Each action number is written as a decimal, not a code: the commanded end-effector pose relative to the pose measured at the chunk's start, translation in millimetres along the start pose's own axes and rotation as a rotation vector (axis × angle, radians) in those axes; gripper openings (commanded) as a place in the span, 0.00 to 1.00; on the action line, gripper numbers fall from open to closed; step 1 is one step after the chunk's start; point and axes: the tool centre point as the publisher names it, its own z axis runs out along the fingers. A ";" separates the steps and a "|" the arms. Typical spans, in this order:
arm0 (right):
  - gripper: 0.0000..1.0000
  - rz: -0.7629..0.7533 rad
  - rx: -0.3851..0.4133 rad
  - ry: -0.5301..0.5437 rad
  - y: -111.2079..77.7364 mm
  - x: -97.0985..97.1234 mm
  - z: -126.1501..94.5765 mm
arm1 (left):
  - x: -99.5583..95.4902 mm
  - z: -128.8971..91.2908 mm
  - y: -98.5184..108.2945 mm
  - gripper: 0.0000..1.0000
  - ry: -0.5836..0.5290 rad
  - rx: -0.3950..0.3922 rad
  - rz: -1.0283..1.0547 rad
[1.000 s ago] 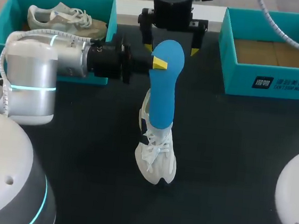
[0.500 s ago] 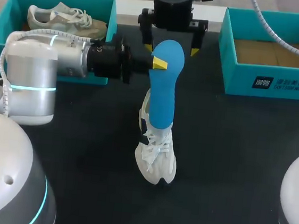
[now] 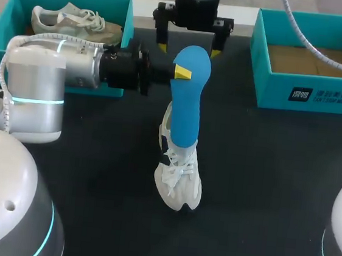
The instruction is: Take the shoe out of the shoebox, open the shoe tongue, remove and reinsert the insole, then place the shoe into the shoebox
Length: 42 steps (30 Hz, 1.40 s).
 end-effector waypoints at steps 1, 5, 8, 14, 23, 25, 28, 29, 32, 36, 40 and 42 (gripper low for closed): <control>1.00 -0.053 0.017 0.226 -6.3 -31.8 8.4 | -0.1 -0.5 0.7 0.00 -0.002 0.000 0.000; 1.00 -0.115 0.075 0.292 -6.4 -38.4 12.2 | -0.1 -0.5 0.7 0.00 -0.002 0.000 0.000; 1.00 -0.140 0.115 0.309 -4.3 -43.2 15.5 | -0.1 -0.5 0.7 0.00 -0.002 0.000 0.000; 1.00 -0.123 0.132 0.265 -1.7 -46.4 18.9 | -0.1 -0.5 0.7 0.00 -0.002 0.000 0.000; 1.00 -0.123 0.132 0.265 -1.7 -46.4 18.9 | -0.1 -0.5 0.7 0.00 -0.002 0.000 0.000; 1.00 -0.123 0.132 0.265 -1.7 -46.4 18.9 | -0.1 -0.5 0.7 0.00 -0.002 0.000 0.000; 1.00 -0.144 0.136 0.435 -0.4 -50.8 14.7 | -0.1 -0.5 0.7 0.00 -0.002 0.000 0.000; 1.00 -0.160 0.143 0.494 0.1 -51.9 13.7 | -0.1 -0.5 0.7 0.00 -0.002 0.000 0.000; 1.00 -0.160 0.122 0.604 2.1 -59.8 9.8 | -0.1 -0.5 0.7 0.00 -0.002 0.000 0.000; 1.00 -0.171 0.144 0.710 -0.6 -67.6 15.8 | -0.1 -0.5 0.7 0.00 -0.002 0.000 0.000; 1.00 -0.153 0.153 0.830 -5.0 -72.9 22.8 | -0.1 -0.5 0.7 0.00 -0.002 0.000 0.000; 1.00 -0.144 0.151 0.873 -7.0 -75.7 26.1 | -0.1 -0.5 0.7 0.00 -0.002 0.000 0.000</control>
